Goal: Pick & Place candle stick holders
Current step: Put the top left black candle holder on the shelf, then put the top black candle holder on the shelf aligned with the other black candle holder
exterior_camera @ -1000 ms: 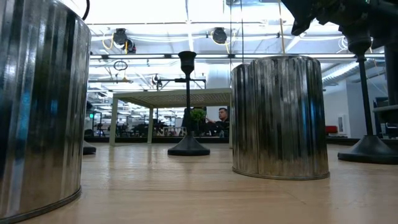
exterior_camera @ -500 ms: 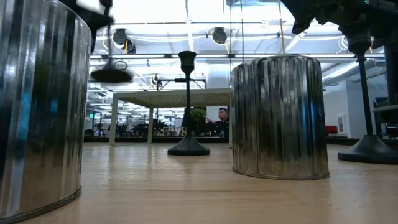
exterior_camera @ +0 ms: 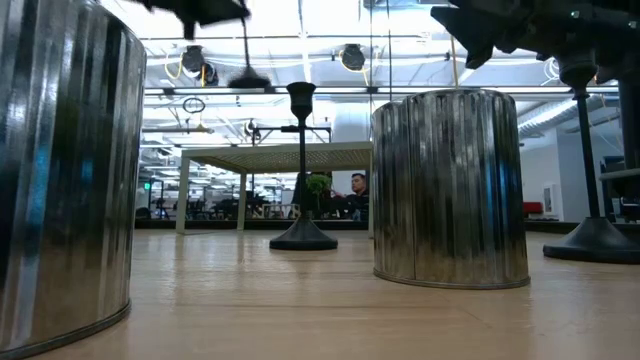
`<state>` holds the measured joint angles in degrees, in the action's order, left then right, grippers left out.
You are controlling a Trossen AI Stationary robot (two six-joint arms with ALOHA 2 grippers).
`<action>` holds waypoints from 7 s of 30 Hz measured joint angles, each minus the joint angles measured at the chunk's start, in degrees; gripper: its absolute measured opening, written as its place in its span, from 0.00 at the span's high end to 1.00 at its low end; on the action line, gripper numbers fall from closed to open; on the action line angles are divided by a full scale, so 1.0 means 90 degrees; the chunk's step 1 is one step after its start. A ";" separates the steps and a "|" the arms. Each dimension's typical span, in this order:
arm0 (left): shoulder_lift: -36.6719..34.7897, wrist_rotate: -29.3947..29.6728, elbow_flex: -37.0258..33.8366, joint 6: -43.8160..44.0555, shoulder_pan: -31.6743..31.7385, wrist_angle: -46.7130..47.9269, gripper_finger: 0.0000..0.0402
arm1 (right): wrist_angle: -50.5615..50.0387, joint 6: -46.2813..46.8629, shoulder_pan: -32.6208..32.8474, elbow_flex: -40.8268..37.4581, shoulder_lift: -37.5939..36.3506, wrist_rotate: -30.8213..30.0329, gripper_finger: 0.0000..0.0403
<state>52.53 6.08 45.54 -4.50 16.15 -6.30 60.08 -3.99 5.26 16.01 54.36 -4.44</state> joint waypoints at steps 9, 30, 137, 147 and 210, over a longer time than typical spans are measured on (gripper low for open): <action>0.1602 -0.0733 0.0005 0.0357 0.2328 -0.1169 0.97 | 0.0058 0.0366 0.0000 0.0000 0.0347 0.0000 0.58; 0.2585 -0.1678 0.0010 0.0565 0.3275 -0.1662 0.85 | 0.0058 0.0338 0.0010 0.0000 0.0727 -0.0002 0.58; 0.5120 -0.0859 -0.1382 0.0941 -0.2188 -0.4744 0.97 | -0.0667 0.0440 0.0027 -0.0005 0.0727 0.0337 0.37; 0.3962 -0.1053 -0.1384 0.1016 -0.2233 -0.4231 0.97 | -0.0666 0.0441 0.0028 -0.0005 0.0727 0.0336 0.37; 0.3850 0.0532 0.0380 0.0700 0.1240 -0.3075 0.96 | -0.0760 0.0372 0.0022 -0.0005 0.0727 0.0332 0.37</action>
<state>87.18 10.87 48.96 1.80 27.31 -33.98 53.23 -0.64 5.45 15.97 60.90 -1.45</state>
